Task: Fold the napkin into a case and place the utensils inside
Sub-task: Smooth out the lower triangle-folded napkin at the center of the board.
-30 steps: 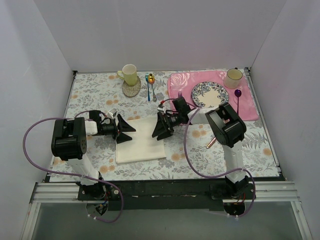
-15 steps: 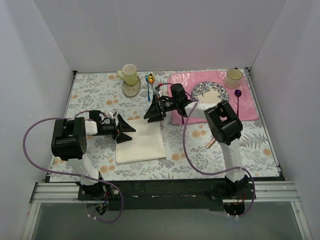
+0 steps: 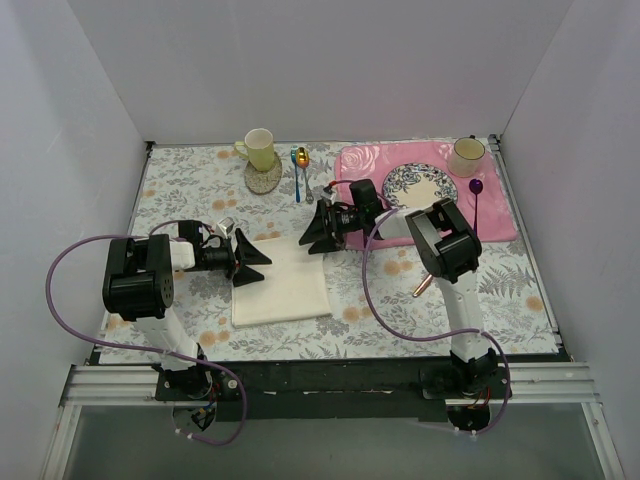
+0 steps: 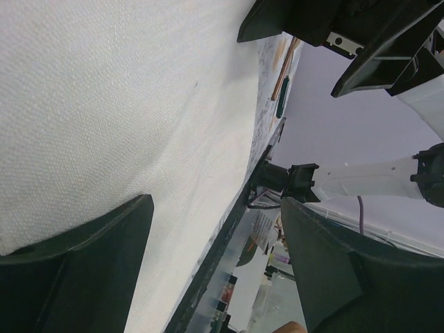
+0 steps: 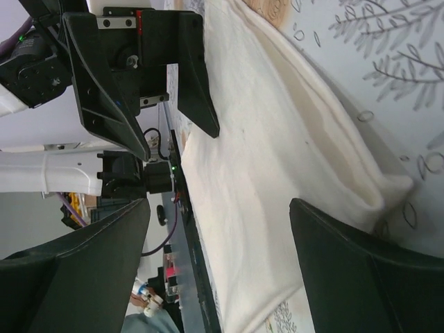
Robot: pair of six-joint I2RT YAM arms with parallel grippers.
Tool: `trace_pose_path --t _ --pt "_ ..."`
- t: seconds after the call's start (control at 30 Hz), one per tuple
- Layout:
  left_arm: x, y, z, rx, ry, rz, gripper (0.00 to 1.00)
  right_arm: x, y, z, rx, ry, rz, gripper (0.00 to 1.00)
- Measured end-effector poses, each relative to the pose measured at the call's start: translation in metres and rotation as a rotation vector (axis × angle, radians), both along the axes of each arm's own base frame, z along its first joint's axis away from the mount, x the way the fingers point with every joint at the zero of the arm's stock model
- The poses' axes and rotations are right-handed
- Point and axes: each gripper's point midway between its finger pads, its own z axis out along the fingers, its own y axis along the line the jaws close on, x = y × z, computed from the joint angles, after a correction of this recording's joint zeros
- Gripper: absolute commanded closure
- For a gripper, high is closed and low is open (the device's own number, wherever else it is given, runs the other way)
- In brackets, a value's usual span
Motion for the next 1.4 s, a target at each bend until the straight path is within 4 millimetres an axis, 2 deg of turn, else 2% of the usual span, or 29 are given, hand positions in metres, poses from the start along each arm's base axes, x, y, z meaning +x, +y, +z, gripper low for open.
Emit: trace_pose_path --t 0.13,0.27,0.4,0.53,0.6,0.7,0.87,1.0,1.1,1.17,1.23,1.3,1.4 --pt "-0.001 0.000 0.001 -0.004 -0.008 -0.007 0.24 0.000 -0.013 0.001 0.003 0.011 -0.005 0.11" --pt "-0.001 -0.001 0.004 -0.006 -0.029 -0.018 0.23 -0.003 -0.011 0.005 0.005 -0.005 0.005 0.12" --pt "-0.001 -0.005 0.019 0.021 -0.087 -0.032 0.23 -0.005 -0.004 0.011 0.006 -0.019 0.010 0.13" --pt "0.025 -0.006 0.050 0.046 -0.221 -0.028 0.23 -0.006 0.007 0.024 0.022 -0.034 0.018 0.13" --pt "0.042 -0.004 0.057 0.060 -0.266 -0.013 0.23 -0.005 0.010 0.028 0.028 -0.047 0.018 0.14" --pt "0.059 0.000 0.050 0.083 -0.272 0.011 0.23 -0.007 0.014 0.028 0.028 -0.060 0.025 0.14" --pt "0.065 0.007 0.007 0.108 -0.161 0.045 0.24 -0.004 0.011 0.005 -0.002 -0.087 0.032 0.14" --pt "0.066 0.012 0.004 0.080 -0.141 0.054 0.24 -0.005 0.007 0.000 0.008 -0.107 0.061 0.12" --pt "0.065 0.014 0.004 0.071 -0.136 0.055 0.24 -0.006 0.006 0.002 0.010 -0.124 0.075 0.07" --pt "0.065 0.015 0.004 0.068 -0.137 0.055 0.23 -0.009 0.005 0.008 0.003 -0.126 0.078 0.02" --pt "0.065 0.015 0.005 0.063 -0.139 0.054 0.19 -0.014 0.004 0.018 -0.003 -0.116 0.084 0.01" --pt "0.064 0.016 0.007 0.051 -0.143 0.050 0.03 -0.023 0.002 0.036 0.005 -0.120 0.089 0.01" --pt "0.061 0.014 0.018 0.026 -0.164 0.039 0.02 -0.049 0.005 0.071 0.047 -0.126 0.122 0.01"
